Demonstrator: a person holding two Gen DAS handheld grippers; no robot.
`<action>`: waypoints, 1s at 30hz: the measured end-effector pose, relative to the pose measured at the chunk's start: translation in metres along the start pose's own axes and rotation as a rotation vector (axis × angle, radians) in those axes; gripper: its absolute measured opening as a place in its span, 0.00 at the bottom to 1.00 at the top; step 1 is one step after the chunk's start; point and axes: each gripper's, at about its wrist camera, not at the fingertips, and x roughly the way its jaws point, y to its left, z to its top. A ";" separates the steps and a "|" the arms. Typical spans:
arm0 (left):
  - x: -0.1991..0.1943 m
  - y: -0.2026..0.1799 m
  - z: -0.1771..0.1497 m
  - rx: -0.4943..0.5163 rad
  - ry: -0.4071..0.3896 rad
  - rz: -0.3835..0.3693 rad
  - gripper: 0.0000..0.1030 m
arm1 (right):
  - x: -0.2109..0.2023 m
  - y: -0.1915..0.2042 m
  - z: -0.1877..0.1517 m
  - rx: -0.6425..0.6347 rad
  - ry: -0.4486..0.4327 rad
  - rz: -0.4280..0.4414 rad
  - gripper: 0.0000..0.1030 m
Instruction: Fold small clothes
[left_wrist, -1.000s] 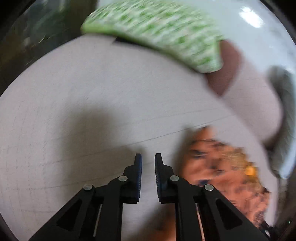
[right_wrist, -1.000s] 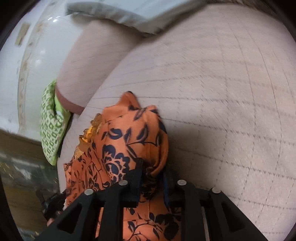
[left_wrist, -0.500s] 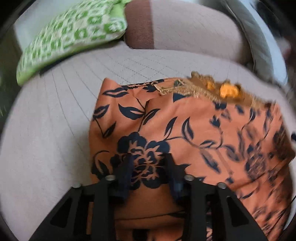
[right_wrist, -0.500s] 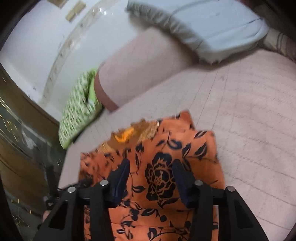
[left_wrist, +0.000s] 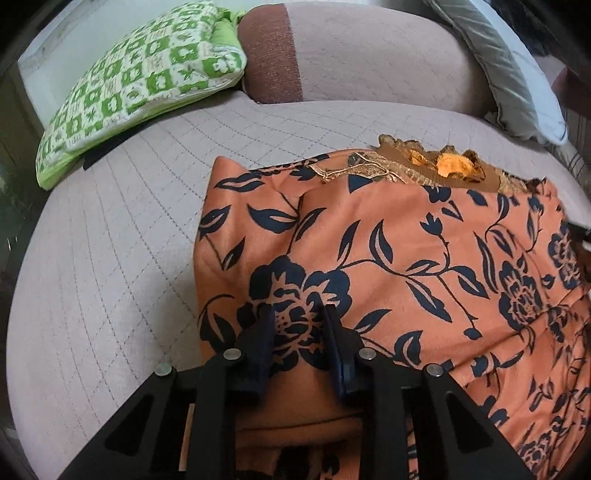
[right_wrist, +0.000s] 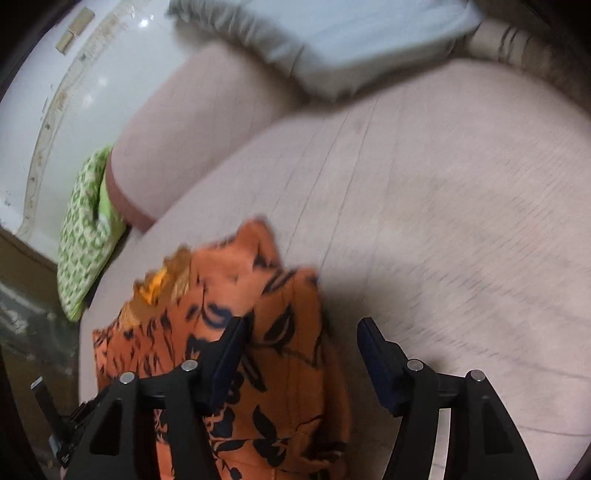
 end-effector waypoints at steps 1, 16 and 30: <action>-0.002 0.003 0.000 -0.012 0.001 -0.011 0.27 | -0.001 0.005 -0.001 -0.029 -0.026 -0.026 0.45; -0.025 0.085 -0.016 -0.255 0.023 0.069 0.15 | -0.055 0.048 -0.012 -0.149 -0.118 0.108 0.04; 0.004 0.061 -0.013 -0.300 0.109 -0.080 0.69 | -0.044 0.022 -0.011 -0.027 0.058 0.148 0.08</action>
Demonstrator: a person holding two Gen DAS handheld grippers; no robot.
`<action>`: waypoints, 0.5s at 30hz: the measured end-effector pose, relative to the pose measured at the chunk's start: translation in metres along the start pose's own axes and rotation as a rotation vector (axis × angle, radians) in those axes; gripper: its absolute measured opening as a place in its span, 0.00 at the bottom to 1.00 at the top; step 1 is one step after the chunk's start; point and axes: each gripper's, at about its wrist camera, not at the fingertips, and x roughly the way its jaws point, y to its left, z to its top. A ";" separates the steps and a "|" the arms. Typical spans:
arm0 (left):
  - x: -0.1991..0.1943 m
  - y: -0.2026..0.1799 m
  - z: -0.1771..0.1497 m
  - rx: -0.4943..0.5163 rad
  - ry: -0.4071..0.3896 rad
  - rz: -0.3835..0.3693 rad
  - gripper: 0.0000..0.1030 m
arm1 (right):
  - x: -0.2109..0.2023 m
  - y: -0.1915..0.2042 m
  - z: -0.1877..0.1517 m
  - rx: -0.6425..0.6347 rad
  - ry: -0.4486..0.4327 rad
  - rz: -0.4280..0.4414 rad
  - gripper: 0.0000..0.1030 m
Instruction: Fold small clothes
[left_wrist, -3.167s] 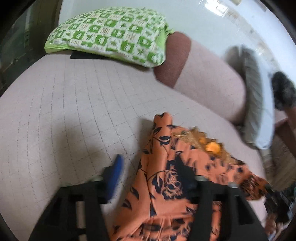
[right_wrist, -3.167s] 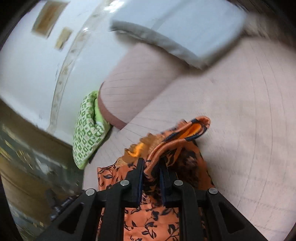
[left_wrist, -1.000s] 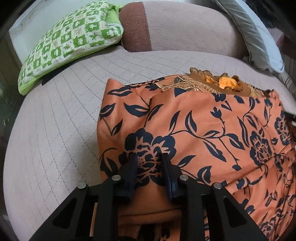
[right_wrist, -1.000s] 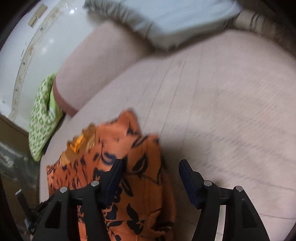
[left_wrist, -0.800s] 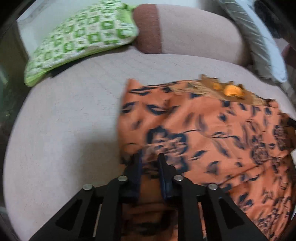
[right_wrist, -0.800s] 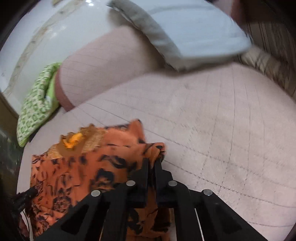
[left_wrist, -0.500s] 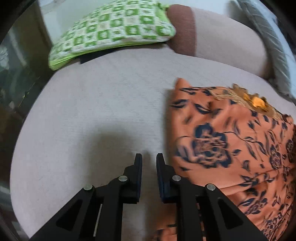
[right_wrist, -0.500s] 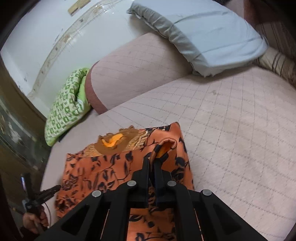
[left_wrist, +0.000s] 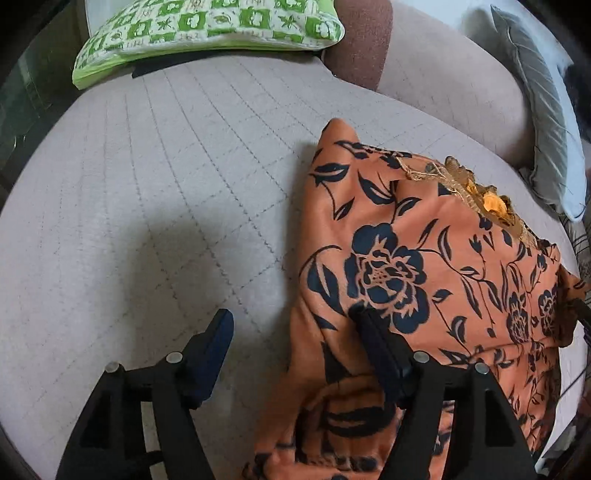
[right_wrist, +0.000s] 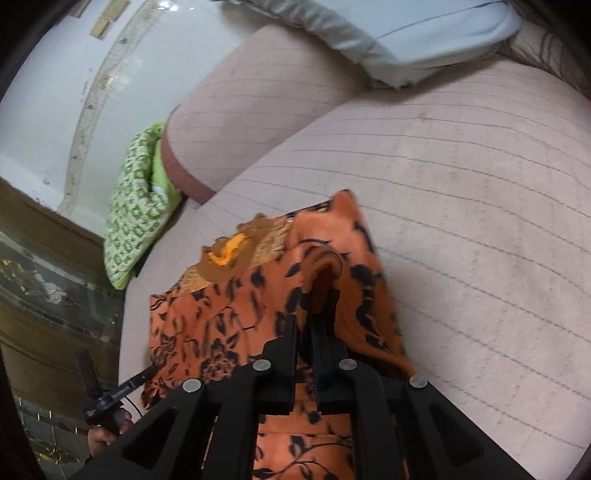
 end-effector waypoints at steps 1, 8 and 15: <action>-0.002 0.001 0.001 -0.021 -0.013 -0.035 0.52 | -0.003 -0.004 0.001 0.012 -0.008 0.000 0.09; -0.011 -0.010 0.000 -0.019 -0.085 -0.085 0.10 | -0.015 -0.045 0.008 0.154 -0.097 -0.012 0.74; -0.016 0.003 0.001 -0.041 -0.113 -0.116 0.07 | 0.021 -0.047 0.012 0.079 -0.079 -0.097 0.56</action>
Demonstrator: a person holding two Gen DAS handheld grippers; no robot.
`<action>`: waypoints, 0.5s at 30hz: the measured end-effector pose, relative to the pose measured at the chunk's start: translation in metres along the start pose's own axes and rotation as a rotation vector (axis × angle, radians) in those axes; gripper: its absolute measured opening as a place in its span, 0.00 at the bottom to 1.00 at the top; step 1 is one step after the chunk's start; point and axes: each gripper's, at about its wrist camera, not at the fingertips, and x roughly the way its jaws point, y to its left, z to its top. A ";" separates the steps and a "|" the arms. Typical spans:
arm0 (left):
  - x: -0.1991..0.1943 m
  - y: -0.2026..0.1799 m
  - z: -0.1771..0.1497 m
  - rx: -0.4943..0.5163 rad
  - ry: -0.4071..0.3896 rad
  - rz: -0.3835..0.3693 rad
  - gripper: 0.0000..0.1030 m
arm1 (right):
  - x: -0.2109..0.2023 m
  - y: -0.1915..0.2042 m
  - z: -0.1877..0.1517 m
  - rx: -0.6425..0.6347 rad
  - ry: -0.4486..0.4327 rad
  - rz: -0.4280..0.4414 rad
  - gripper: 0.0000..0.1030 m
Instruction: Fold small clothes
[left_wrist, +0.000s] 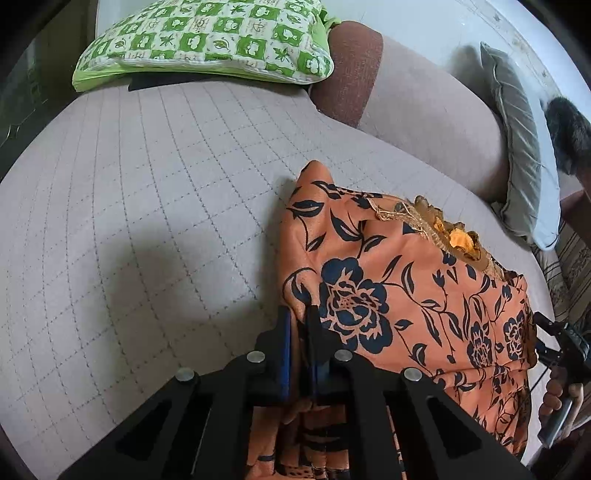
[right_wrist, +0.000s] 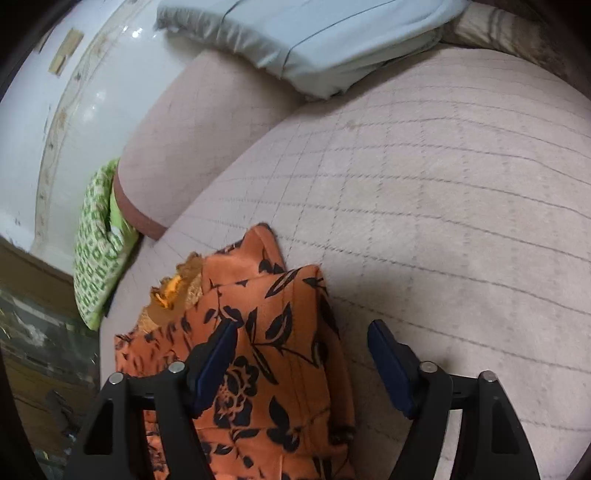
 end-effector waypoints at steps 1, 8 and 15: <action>0.000 0.001 0.000 -0.005 -0.003 -0.002 0.07 | 0.002 0.005 -0.001 -0.025 -0.006 -0.007 0.42; -0.021 0.017 -0.001 -0.026 -0.044 0.049 0.05 | -0.021 0.050 -0.011 -0.183 -0.061 0.010 0.03; -0.037 0.050 -0.001 -0.074 -0.074 0.135 0.00 | -0.037 0.064 -0.020 -0.215 -0.061 0.012 0.03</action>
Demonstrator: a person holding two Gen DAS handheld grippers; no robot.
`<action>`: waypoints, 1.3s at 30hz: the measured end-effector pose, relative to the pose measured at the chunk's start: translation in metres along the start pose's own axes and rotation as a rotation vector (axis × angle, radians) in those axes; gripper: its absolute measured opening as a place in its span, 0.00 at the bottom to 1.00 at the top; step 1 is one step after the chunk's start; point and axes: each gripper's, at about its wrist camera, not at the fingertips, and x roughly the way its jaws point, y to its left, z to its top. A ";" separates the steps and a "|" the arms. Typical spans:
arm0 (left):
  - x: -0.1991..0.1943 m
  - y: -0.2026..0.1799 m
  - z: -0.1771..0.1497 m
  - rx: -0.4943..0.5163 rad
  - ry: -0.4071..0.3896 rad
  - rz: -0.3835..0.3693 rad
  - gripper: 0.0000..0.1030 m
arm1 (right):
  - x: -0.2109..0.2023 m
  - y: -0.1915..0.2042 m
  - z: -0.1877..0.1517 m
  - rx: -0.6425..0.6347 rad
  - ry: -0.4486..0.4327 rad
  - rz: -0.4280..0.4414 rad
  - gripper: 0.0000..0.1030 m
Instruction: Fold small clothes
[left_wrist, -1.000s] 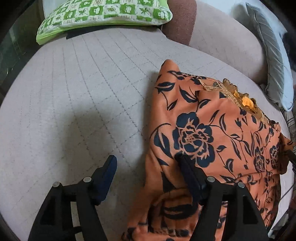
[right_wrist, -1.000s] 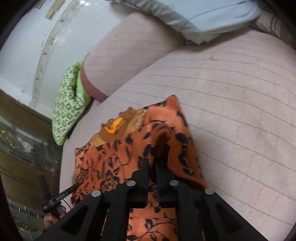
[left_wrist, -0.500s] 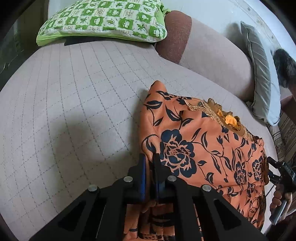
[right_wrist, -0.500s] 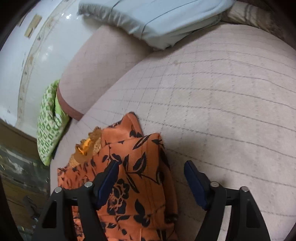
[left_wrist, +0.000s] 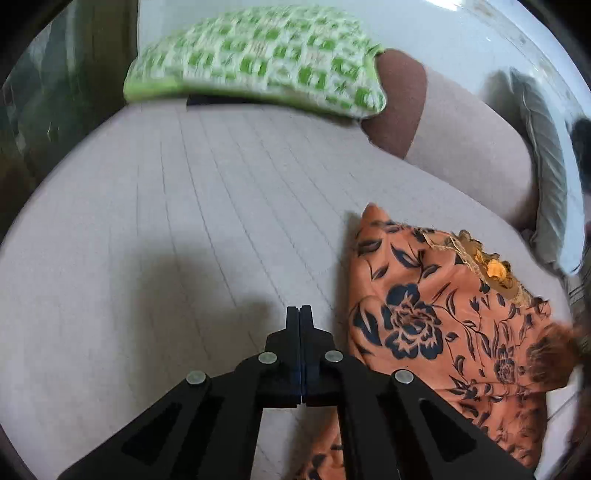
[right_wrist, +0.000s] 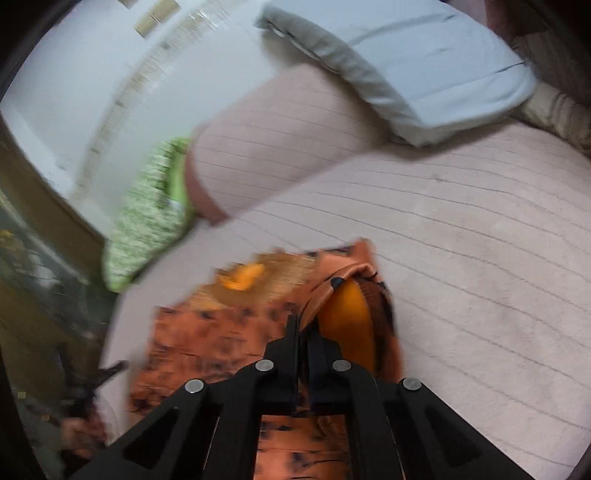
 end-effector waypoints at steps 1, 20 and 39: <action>0.003 -0.004 -0.002 0.014 0.001 0.027 0.00 | 0.013 -0.006 -0.002 0.008 0.053 -0.040 0.03; 0.036 -0.130 -0.041 0.366 0.112 0.000 0.81 | 0.030 0.040 -0.028 -0.136 0.140 0.017 0.09; 0.019 -0.102 -0.088 0.304 0.105 0.056 0.99 | 0.051 0.015 -0.069 -0.035 0.238 0.026 0.18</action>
